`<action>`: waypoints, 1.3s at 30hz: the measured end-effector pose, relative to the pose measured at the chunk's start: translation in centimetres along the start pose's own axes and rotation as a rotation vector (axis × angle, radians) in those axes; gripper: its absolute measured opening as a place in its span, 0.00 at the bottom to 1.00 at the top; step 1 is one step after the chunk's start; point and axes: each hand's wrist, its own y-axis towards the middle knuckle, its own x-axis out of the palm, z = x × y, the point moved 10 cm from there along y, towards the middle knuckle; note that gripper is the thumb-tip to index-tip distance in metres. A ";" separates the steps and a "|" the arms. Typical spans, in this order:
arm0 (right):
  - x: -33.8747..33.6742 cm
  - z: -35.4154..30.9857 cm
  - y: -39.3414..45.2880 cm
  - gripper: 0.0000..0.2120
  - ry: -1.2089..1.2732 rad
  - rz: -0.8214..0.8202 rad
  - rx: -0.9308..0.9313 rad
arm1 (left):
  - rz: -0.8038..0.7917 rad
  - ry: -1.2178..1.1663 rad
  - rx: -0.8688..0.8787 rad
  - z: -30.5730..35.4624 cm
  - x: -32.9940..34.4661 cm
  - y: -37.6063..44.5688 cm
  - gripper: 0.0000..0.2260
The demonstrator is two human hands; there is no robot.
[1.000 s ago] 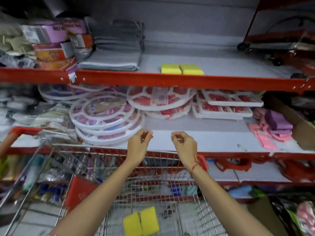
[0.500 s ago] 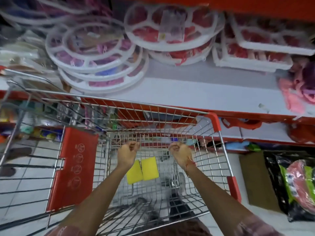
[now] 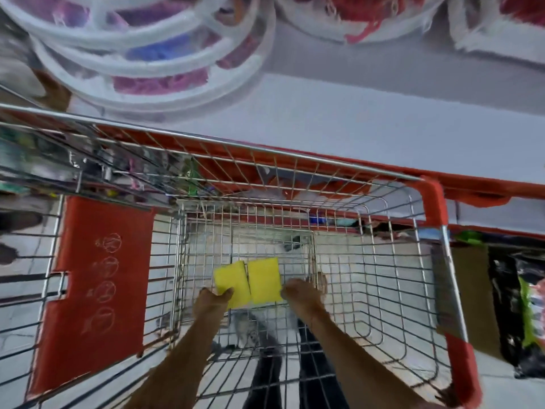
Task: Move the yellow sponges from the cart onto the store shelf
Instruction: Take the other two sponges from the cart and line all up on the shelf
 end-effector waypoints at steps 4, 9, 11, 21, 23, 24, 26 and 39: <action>1.8 0.9 0.1 0.20 0.074 0.044 0.019 | 0.011 -0.119 0.007 -0.2 1.1 0.0 0.19; 1.6 1.4 0.8 0.26 0.142 0.111 0.059 | 0.045 -0.012 -0.038 -0.6 0.9 -0.1 0.28; 1.3 1.8 1.2 0.23 0.150 0.113 0.066 | 0.063 0.004 -0.035 -0.4 0.6 -0.5 0.27; -2.6 0.0 -2.7 0.18 0.313 0.110 0.022 | -0.025 -0.186 0.051 1.8 -0.8 -4.2 0.20; -4.1 -1.1 -3.9 0.17 0.364 0.137 -0.022 | -0.034 -0.238 0.098 2.8 -1.8 -4.7 0.19; -5.0 -1.7 -4.5 0.16 0.410 0.146 -0.044 | -0.049 -0.262 0.129 3.5 -2.3 -5.1 0.19; -6.7 -3.3 -6.2 0.18 0.498 0.137 -0.093 | -0.102 -0.332 0.184 5.4 -3.2 -6.5 0.15; -21.4 -14.0 -18.3 0.18 0.632 0.117 -0.510 | -0.353 -0.413 0.624 21.0 -9.7 -22.2 0.16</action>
